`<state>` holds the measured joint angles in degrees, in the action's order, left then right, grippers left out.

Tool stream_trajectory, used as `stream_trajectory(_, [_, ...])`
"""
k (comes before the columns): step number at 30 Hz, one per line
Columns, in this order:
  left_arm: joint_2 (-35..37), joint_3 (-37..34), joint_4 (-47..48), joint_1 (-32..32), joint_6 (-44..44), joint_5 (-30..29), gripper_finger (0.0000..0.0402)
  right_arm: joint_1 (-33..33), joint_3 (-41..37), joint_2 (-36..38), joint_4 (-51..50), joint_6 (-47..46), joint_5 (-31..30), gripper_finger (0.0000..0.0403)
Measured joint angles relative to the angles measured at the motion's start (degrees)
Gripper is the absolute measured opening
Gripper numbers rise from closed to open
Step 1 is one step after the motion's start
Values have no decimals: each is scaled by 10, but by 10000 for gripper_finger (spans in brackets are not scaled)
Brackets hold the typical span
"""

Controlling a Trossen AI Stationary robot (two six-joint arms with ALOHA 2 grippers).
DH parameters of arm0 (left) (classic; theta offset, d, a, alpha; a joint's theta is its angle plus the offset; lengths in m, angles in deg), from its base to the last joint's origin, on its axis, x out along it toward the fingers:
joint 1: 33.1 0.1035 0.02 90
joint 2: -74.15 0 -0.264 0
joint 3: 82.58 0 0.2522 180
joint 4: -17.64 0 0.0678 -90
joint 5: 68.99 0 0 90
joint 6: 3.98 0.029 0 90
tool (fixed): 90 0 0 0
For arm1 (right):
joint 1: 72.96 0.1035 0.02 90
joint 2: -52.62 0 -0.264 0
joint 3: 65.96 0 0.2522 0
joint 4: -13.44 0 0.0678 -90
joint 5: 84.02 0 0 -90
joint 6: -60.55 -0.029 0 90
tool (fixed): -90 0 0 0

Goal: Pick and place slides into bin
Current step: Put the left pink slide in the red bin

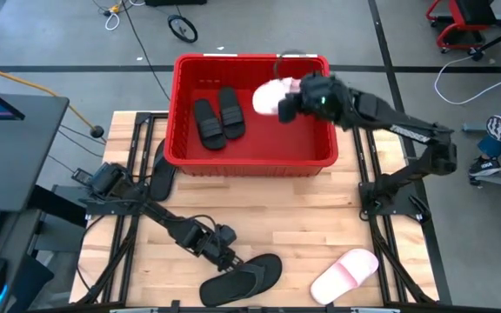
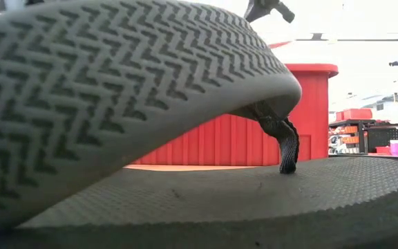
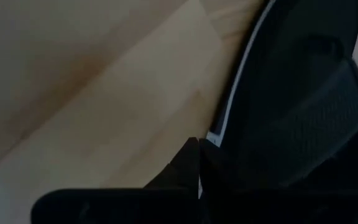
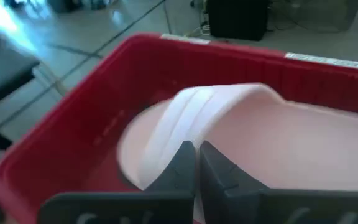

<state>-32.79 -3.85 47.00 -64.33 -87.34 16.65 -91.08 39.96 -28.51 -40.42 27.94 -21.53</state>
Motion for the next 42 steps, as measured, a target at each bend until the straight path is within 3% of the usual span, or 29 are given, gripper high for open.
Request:
stream_trajectory(11, [0,0,1,51,18,0,7,-148,3,-166,102,-16,173,5])
stream_trajectory(15, [0,0,-3,81,29,1,19,-185,1,-230,121,-47,140,5])
stream_trajectory(19, [0,0,-10,103,88,1,28,-214,4,-258,182,-73,158,5])
stream_trajectory(31, [0,0,-8,138,174,2,21,-247,2,-354,225,-70,171,12])
stream_trajectory(42, [0,0,-5,141,181,3,49,-267,2,-401,248,-81,214,85])
